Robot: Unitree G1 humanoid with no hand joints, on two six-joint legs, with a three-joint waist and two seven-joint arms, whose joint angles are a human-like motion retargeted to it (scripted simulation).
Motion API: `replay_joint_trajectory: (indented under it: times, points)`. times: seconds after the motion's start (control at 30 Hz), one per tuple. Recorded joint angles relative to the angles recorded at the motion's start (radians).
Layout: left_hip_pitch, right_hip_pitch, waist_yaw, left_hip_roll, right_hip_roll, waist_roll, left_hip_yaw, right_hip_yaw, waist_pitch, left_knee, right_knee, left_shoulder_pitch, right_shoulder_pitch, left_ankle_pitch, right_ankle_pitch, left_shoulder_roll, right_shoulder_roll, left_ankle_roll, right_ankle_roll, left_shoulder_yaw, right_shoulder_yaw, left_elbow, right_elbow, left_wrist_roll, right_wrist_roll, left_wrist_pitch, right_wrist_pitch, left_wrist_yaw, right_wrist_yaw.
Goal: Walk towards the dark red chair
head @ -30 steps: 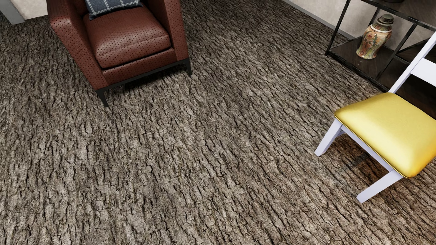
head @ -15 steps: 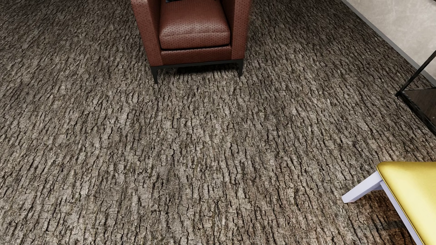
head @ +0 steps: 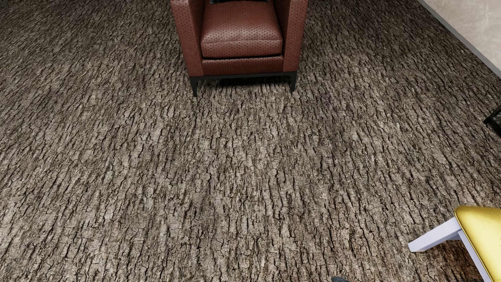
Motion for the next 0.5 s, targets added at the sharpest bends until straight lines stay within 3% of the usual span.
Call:
replay_joint_trajectory:
  times: [0.33, 0.37, 0.47, 0.5]
  points:
    - [0.127, -0.055, -0.015, -0.006, -0.053, -0.009, 0.181, 0.111, -0.001, -0.076, 0.132, -0.062, 0.033, -0.046, 0.019, -0.028, 0.028, 0.012, 0.041, -0.057, -0.06, -0.046, 0.031, 0.062, 0.021, -0.014, 0.045, -0.01, -0.069]
    - [0.13, -0.081, -0.015, 0.002, -0.069, -0.008, 0.206, 0.073, 0.0, -0.074, 0.172, -0.072, 0.038, -0.053, 0.02, -0.025, 0.026, 0.013, 0.036, -0.068, -0.071, -0.05, 0.029, 0.066, 0.025, -0.021, 0.042, -0.011, -0.071]
    - [0.132, -0.11, -0.015, 0.017, -0.178, -0.021, 0.292, -0.252, -0.002, -0.059, 0.229, -0.088, 0.052, -0.074, -0.002, -0.004, 0.014, 0.015, -0.032, -0.086, -0.083, -0.069, 0.029, 0.068, 0.026, -0.039, 0.021, -0.01, -0.065]
    - [0.139, -0.098, -0.02, 0.023, -0.18, -0.029, 0.321, -0.288, -0.002, -0.054, 0.2, -0.083, 0.053, -0.079, -0.013, 0.003, 0.011, 0.012, -0.05, -0.071, -0.078, -0.075, 0.038, 0.057, 0.021, -0.037, 0.015, -0.003, -0.058]
